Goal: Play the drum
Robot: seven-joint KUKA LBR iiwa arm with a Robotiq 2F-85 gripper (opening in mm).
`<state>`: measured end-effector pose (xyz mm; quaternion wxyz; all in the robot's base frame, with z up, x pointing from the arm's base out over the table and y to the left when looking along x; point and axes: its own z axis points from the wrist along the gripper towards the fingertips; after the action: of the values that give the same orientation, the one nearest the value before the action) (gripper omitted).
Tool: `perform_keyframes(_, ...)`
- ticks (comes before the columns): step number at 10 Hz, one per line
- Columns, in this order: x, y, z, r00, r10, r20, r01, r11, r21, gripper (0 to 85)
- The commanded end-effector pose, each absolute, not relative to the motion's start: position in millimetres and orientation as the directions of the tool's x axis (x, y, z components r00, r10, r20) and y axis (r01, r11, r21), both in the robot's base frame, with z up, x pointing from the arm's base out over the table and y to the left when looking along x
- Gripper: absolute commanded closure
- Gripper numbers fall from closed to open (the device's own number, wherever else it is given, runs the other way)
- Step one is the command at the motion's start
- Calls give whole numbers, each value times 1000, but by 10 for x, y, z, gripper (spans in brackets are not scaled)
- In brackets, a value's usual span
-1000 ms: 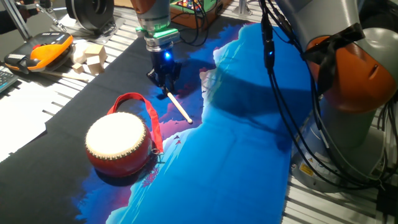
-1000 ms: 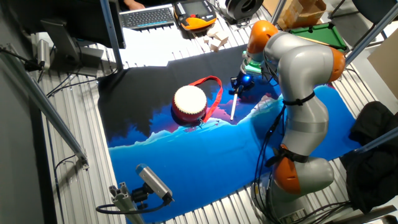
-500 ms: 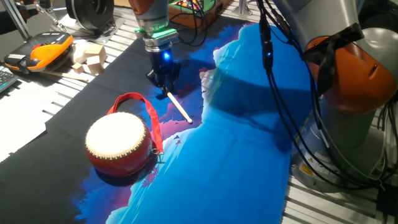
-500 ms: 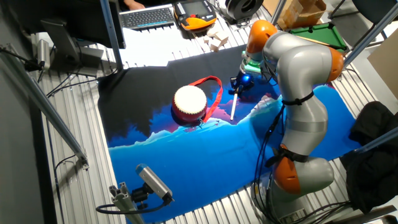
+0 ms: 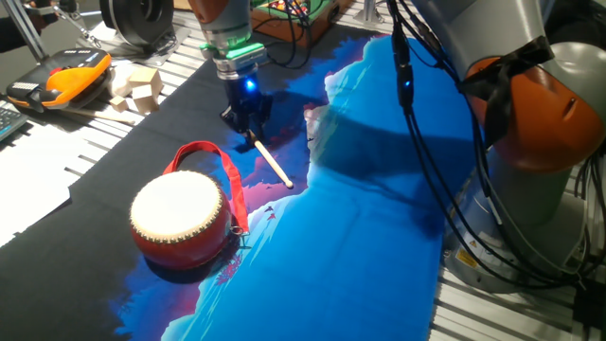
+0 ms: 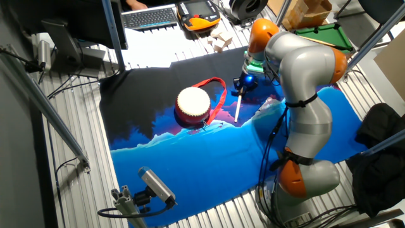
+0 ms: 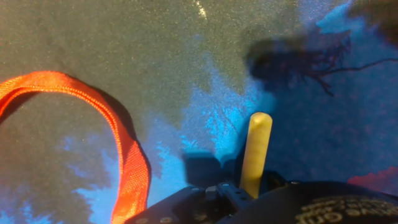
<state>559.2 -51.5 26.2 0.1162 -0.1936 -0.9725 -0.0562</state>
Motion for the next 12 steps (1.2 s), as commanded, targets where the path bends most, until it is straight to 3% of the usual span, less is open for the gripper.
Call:
perform_keyframes(1, 5589, -531, 251, -900, 357, 251, 382, 923, 54, 510)
perform_keyframes(6, 5590, -553, 192, -880, 383, 280, 415, 908, 63, 510)
perform_keyframes(9, 5590, -551, 185, -854, 397, 336, 441, 895, 64, 510)
perform_keyframes(12, 5593, -543, 192, -861, 385, 333, 429, 901, 66, 510)
